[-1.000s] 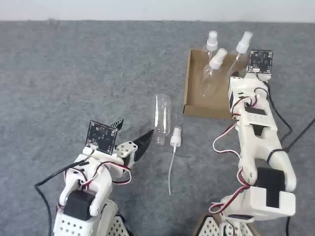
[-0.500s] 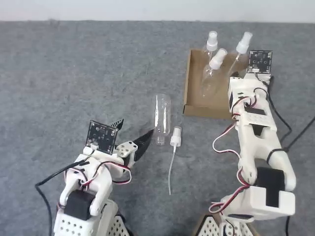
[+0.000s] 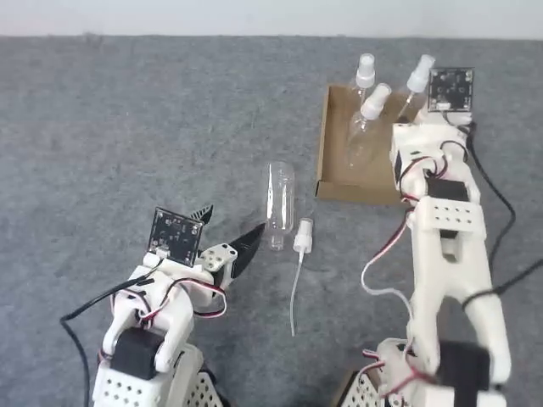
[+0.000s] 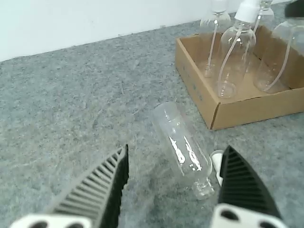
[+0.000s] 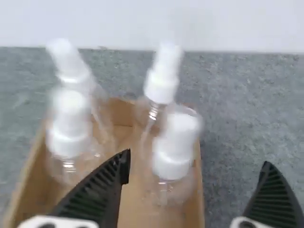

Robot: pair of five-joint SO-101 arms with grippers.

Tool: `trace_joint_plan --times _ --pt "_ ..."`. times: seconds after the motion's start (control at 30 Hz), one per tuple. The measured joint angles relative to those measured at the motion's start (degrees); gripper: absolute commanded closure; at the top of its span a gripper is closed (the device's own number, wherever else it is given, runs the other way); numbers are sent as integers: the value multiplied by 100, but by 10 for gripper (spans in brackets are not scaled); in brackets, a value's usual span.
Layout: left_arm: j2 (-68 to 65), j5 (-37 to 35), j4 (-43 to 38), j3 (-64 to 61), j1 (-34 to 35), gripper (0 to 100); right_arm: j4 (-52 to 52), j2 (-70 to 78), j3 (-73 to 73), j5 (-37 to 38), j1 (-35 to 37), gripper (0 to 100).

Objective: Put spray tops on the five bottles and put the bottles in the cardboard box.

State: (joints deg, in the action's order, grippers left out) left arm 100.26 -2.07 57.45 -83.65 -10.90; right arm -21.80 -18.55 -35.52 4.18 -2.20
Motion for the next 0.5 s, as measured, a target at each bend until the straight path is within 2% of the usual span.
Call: trace_joint_plan --times 0.37,0.5 --pt "9 0 -26 -62 0 716 -2330 -1873 229 0 1046 663" --pt "9 0 -237 -273 53 787 -3640 -2198 237 0 1846 663"
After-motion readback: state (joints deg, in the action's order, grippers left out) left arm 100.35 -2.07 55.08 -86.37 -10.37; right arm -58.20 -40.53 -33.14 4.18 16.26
